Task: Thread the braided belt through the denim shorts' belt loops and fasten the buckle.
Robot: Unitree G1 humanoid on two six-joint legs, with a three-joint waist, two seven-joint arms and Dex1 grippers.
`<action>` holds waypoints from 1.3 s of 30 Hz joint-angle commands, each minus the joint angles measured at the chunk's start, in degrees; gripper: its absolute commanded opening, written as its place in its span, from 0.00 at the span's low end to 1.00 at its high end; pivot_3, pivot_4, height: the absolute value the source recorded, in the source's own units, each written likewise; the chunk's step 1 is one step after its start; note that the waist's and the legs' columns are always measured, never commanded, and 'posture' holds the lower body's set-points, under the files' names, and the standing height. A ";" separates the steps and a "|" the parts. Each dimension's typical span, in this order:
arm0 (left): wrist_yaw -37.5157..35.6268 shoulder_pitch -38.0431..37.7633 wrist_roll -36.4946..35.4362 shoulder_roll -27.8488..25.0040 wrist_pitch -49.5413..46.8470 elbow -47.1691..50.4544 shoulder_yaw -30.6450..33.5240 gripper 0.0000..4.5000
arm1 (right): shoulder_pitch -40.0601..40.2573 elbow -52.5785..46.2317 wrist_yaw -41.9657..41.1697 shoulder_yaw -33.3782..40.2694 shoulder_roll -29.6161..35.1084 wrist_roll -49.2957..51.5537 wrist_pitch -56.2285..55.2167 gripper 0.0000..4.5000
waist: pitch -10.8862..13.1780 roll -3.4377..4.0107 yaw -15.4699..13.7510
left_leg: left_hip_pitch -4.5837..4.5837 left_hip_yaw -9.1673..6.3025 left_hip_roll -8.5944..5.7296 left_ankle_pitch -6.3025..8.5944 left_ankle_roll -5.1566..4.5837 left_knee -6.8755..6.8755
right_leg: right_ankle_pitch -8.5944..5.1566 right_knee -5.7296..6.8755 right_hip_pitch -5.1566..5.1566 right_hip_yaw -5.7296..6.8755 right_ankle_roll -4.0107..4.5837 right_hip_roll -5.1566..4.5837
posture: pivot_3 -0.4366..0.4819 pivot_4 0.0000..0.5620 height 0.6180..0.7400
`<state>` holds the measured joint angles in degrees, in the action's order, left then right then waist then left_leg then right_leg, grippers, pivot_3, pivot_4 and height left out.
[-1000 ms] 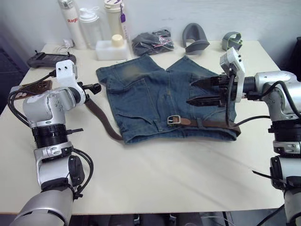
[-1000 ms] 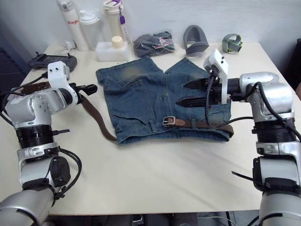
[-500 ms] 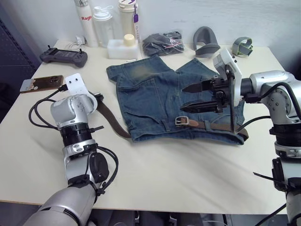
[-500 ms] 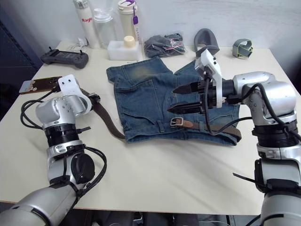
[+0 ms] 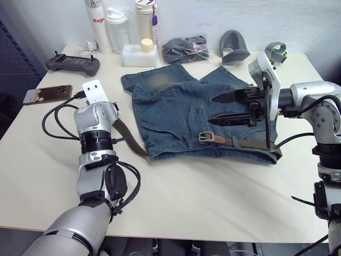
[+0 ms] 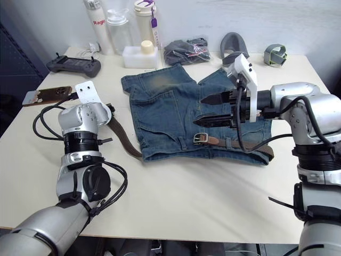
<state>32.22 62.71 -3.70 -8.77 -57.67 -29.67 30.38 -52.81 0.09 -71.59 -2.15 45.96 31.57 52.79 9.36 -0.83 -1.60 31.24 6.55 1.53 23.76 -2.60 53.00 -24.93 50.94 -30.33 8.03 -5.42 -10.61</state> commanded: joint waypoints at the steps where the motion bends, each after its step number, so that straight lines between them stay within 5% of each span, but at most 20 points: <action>1: 3.33 -0.31 0.30 1.21 -2.16 3.18 0.65 0.34 | -0.23 -0.79 0.04 1.13 1.12 0.63 -0.58 1.00 | 0.00 0.00 0.01 | 0.00 0.00 -0.01 0.00 0.00 0.00 | 0.01 -0.02 0.01 0.00 -0.03 0.00 | 0.48 0.27 0.25; 5: 3.35 -1.78 0.73 0.59 -4.15 10.44 -0.57 0.01 | -0.62 0.12 -0.01 0.74 0.95 0.15 -1.15 1.00 | 0.05 -0.08 0.20 | 0.00 0.00 -0.01 0.00 0.00 -0.04 | 0.06 -0.11 0.02 0.00 -0.06 0.02 | 0.48 0.27 0.25; 9: -0.49 -3.83 0.32 0.04 -6.50 17.47 -3.80 0.01 | -0.74 0.48 0.16 0.53 0.74 -0.13 -1.62 1.00 | 0.15 -0.23 0.35 | 0.00 0.00 0.02 -0.03 0.05 -0.14 | 0.07 -0.18 0.02 0.03 -0.05 0.08 | 0.48 0.27 0.25; 14: -28.88 -13.54 -4.94 -10.50 0.15 31.19 -22.50 0.01 | 0.61 -2.01 3.51 0.28 0.90 -3.39 -6.65 1.00 | 0.17 -0.21 0.64 | -0.01 0.03 0.00 -0.07 0.12 -0.39 | 0.08 -0.41 0.02 0.07 -0.01 0.11 | 0.48 0.27 0.25; 18: -48.29 -17.40 -12.93 -15.04 7.06 37.38 -25.37 0.01 | 3.36 -5.94 5.73 -1.78 2.26 -8.89 -13.45 1.00 | 0.20 -0.15 0.46 | -0.03 -0.10 0.00 -0.35 0.22 -0.86 | 0.24 -0.99 0.17 0.36 0.15 0.13 | 0.48 0.27 0.25; 24: -76.67 -21.13 -9.52 -28.28 31.72 37.46 -38.64 0.01 | 5.96 -13.22 9.84 -2.14 0.67 -13.54 -22.64 1.00 | 0.56 0.40 1.75 | -0.11 -0.32 0.00 -0.45 0.14 -0.99 | 0.28 -1.25 0.51 0.74 0.19 0.14 | 0.48 0.27 0.25; 30: -85.35 -18.08 -5.97 -28.20 44.75 28.44 -42.44 0.01 | 4.96 -15.57 10.38 -3.29 0.15 -15.80 -26.75 1.00 | 0.60 0.47 1.73 | -0.10 -0.47 0.00 -0.64 -0.02 -0.95 | 0.30 -1.19 0.60 0.92 0.26 0.08 | 0.48 0.27 0.25; 39: -88.74 -14.71 -4.18 -24.39 50.45 23.30 -42.72 0.00 | 5.83 -13.01 11.36 -8.89 -0.06 -25.42 -36.02 0.95 | 0.61 0.46 1.68 | -0.01 -0.64 -0.15 -0.72 -0.19 -0.95 | 0.33 -1.22 0.70 1.06 0.21 -0.02 | 0.48 0.27 0.25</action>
<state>-55.76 46.99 -8.20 -33.62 -8.56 -6.12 -12.52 -46.59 -12.97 -61.03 -11.02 45.85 8.48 19.56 9.97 -0.38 0.08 31.23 5.91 1.38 23.04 -2.80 52.05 -24.60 49.74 -29.64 9.09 -5.21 -10.63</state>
